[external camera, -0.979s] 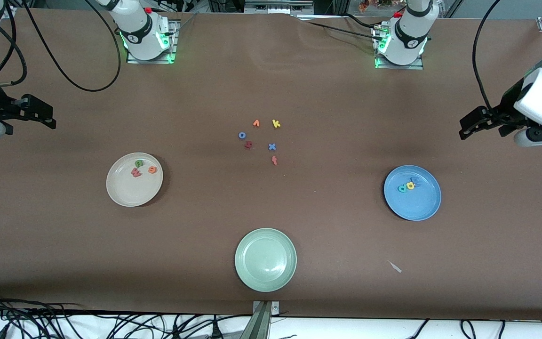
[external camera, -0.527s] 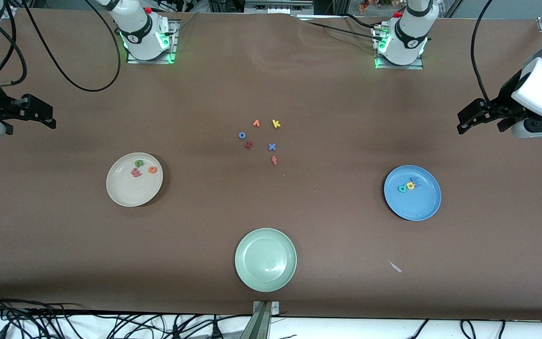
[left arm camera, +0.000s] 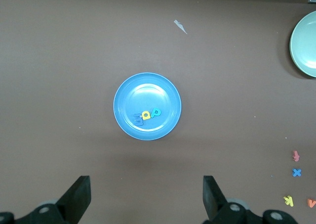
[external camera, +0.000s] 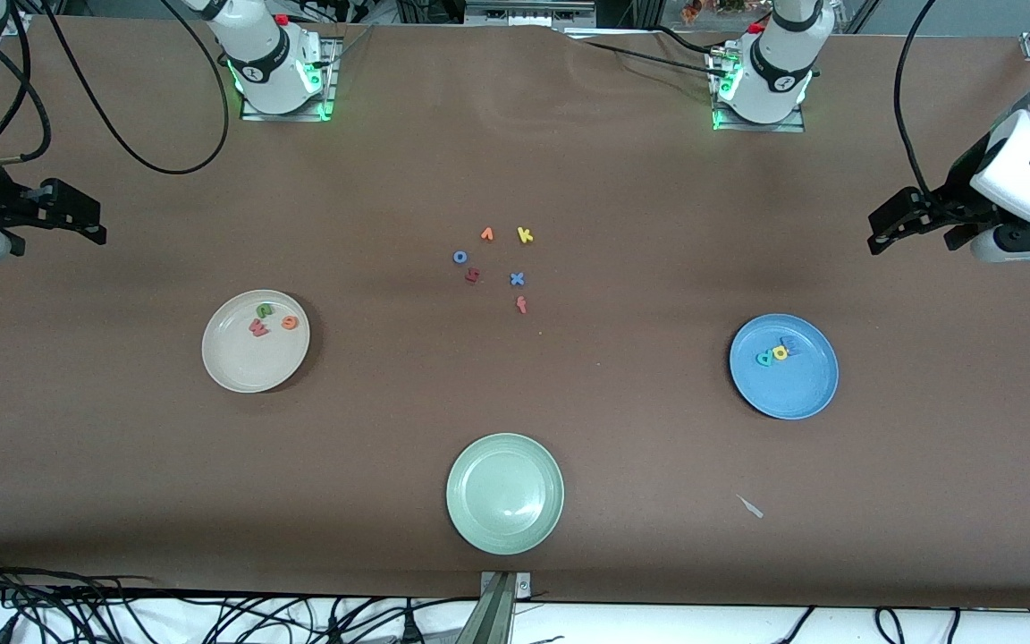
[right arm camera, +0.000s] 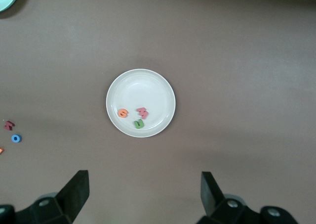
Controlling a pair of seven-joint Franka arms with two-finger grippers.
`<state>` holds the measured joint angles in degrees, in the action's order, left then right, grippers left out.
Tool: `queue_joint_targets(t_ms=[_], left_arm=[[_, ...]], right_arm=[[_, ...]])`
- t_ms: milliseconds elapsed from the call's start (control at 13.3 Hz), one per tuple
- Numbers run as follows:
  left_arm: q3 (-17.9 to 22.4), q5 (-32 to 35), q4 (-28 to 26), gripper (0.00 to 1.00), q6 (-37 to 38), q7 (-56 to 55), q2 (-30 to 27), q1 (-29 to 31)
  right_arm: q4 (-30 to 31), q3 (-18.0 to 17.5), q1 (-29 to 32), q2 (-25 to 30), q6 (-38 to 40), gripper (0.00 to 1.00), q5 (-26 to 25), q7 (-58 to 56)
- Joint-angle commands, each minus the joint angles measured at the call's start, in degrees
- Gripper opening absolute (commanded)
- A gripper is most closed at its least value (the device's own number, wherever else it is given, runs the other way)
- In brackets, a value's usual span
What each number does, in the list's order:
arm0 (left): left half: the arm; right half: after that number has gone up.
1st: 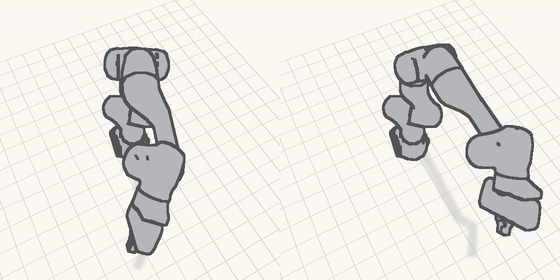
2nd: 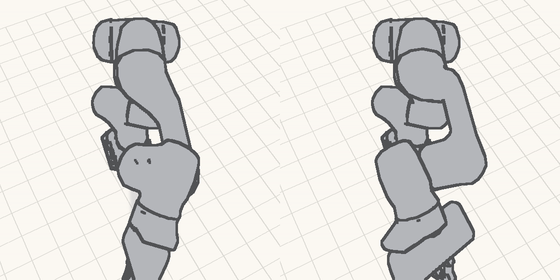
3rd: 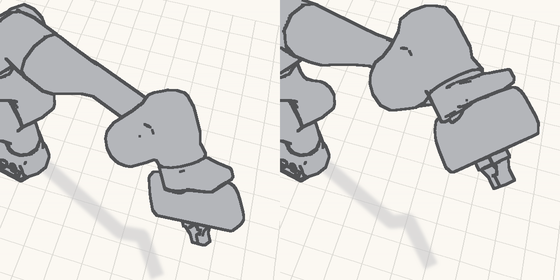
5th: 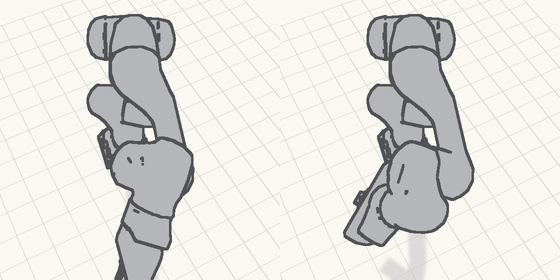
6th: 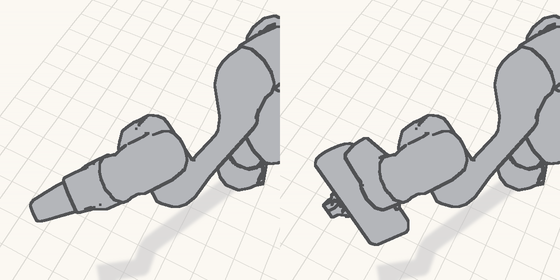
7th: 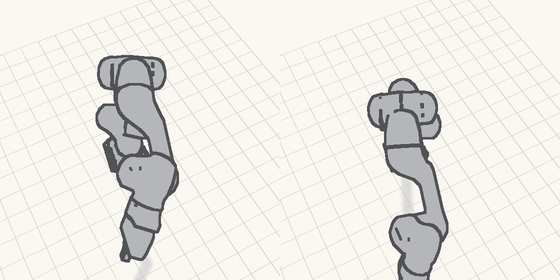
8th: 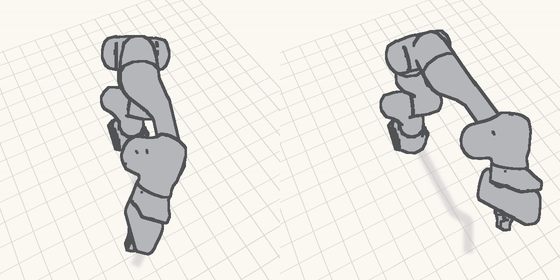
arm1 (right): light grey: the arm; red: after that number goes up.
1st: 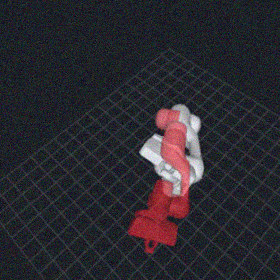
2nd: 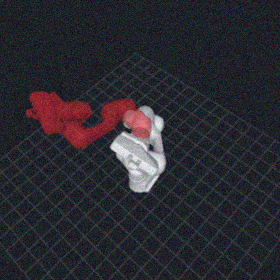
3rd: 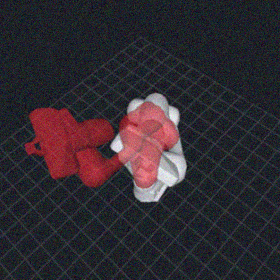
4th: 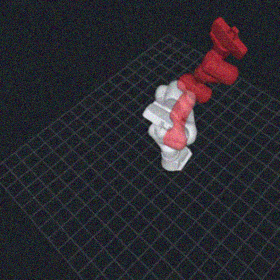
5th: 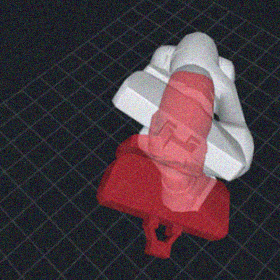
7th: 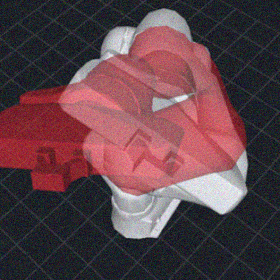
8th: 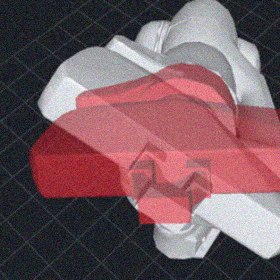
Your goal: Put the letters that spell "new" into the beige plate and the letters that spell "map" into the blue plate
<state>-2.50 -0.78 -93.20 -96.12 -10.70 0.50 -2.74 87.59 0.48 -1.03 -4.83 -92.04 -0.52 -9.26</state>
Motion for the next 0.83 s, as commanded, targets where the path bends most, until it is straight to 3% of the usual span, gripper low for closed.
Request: queue_joint_targets(t_ms=[0,753], left_arm=[[0.7,-1.2,-1.1,1.0,0.4,0.5,-1.2,-0.6],[0.3,-0.8,-0.1,1.0,0.8,0.5,-0.2,-0.7]], right_arm=[[-1.9,0.4,0.1,-0.7,1.4,1.0,0.9,-0.3],[-1.8,0.4,0.5,-0.8,1.3,1.0,0.5,-0.3]])
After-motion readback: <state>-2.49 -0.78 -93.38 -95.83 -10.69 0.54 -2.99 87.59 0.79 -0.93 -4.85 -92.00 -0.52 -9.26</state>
